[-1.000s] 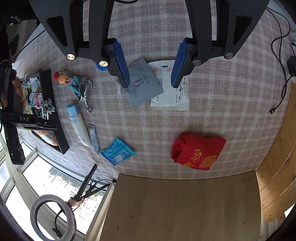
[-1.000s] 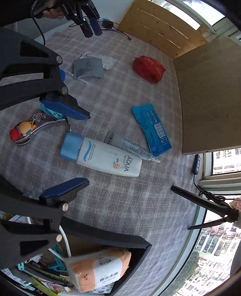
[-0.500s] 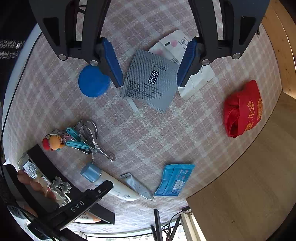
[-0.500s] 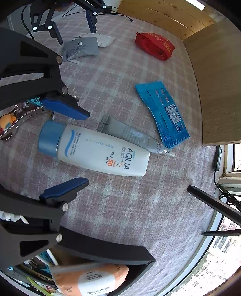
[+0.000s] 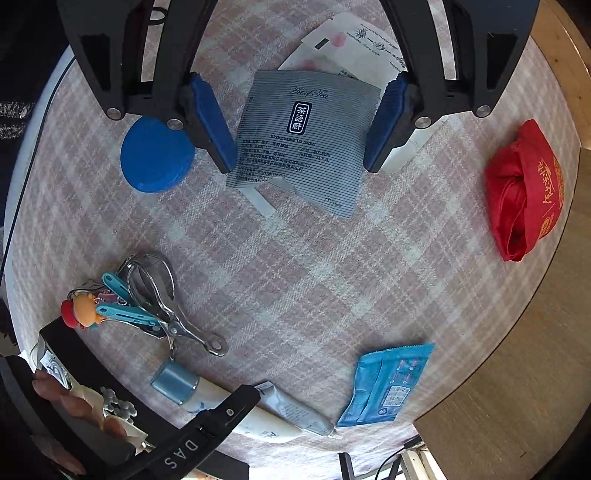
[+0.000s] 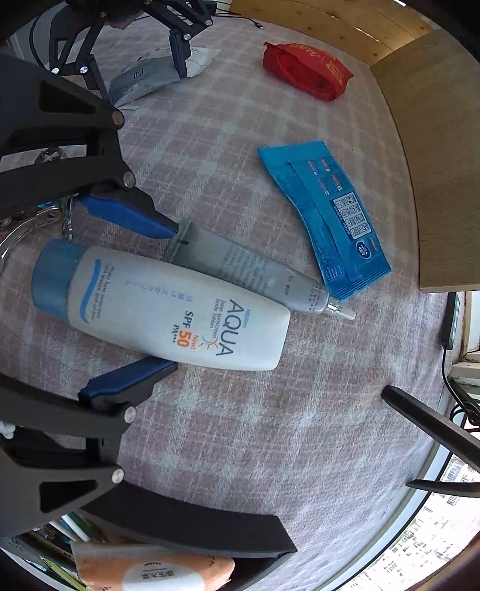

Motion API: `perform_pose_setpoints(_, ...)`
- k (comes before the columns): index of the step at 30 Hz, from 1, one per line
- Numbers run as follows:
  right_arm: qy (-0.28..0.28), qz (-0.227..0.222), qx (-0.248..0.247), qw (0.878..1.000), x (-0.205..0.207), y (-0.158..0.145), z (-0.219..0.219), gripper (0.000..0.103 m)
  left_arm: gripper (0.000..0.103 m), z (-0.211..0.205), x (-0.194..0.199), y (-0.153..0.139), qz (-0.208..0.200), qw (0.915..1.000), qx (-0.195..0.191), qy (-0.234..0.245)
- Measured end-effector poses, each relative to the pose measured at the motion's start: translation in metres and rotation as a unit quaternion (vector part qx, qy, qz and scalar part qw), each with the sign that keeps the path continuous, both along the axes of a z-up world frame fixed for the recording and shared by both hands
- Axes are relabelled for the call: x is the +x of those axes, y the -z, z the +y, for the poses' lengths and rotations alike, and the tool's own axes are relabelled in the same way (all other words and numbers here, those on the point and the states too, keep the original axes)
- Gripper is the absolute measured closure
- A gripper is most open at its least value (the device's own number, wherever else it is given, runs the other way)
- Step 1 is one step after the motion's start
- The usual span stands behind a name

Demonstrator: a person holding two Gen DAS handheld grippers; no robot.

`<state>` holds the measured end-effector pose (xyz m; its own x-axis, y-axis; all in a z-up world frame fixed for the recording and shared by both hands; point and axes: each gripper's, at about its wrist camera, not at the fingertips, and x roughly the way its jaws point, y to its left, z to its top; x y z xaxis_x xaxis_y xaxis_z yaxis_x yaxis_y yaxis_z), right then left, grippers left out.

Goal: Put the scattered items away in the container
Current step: 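Move both grippers back to the grey sachet and AQUA sunscreen tube, then grasp the grey sachet with the left gripper while the right grasps the AQUA tube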

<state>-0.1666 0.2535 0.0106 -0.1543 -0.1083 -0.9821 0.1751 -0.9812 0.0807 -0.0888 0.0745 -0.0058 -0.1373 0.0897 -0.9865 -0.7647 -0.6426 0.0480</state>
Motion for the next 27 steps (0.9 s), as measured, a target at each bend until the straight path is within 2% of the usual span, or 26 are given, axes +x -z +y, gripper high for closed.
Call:
perform_pose_setpoints(3,-0.022,0.002,0.019,1.0,0.004,0.0,-0.006,0.04,0.04,-0.004,0.002,-0.001,-0.003,0.9998,0.018,-0.006)
perform_pose_setpoints(5,-0.025,0.009,0.033,0.999,0.007,-0.001,-0.006,0.049,0.046,-0.006,0.006,-0.003,-0.001,0.9997,0.024,-0.006)
perform_pose_setpoints(7,-0.019,0.011,0.021,1.0,0.009,-0.003,-0.003,0.051,0.058,-0.009,0.008,-0.005,-0.004,0.9994,0.032,-0.015)
perform_pose_setpoints(12,0.006,0.013,-0.007,1.0,0.014,-0.006,0.007,0.054,0.073,-0.016,0.013,-0.01,0.003,0.998,0.048,-0.042)
perform_pose_setpoints(14,0.015,0.014,-0.023,1.0,0.016,-0.009,0.012,0.055,0.085,-0.019,0.016,-0.013,0.003,0.997,0.056,-0.053)
perform_pose_setpoints(15,0.018,0.016,-0.028,0.999,0.017,-0.011,0.014,0.055,0.095,-0.022,0.016,-0.016,-0.001,0.9961,0.064,-0.061)
perform_pose_setpoints(19,0.032,0.03,-0.04,0.998,0.022,-0.022,0.023,0.055,0.096,-0.029,0.021,-0.023,0.006,0.9933,0.072,-0.089)
perform_pose_setpoints(25,0.052,0.046,-0.077,0.995,0.023,-0.051,0.065,0.056,0.096,-0.035,0.027,-0.038,0.018,0.9882,0.097,-0.117)
perform_pose_setpoints(27,0.057,0.058,-0.085,0.993,0.039,-0.06,0.063,0.056,0.096,-0.033,0.035,-0.051,0.029,0.9863,0.104,-0.125)
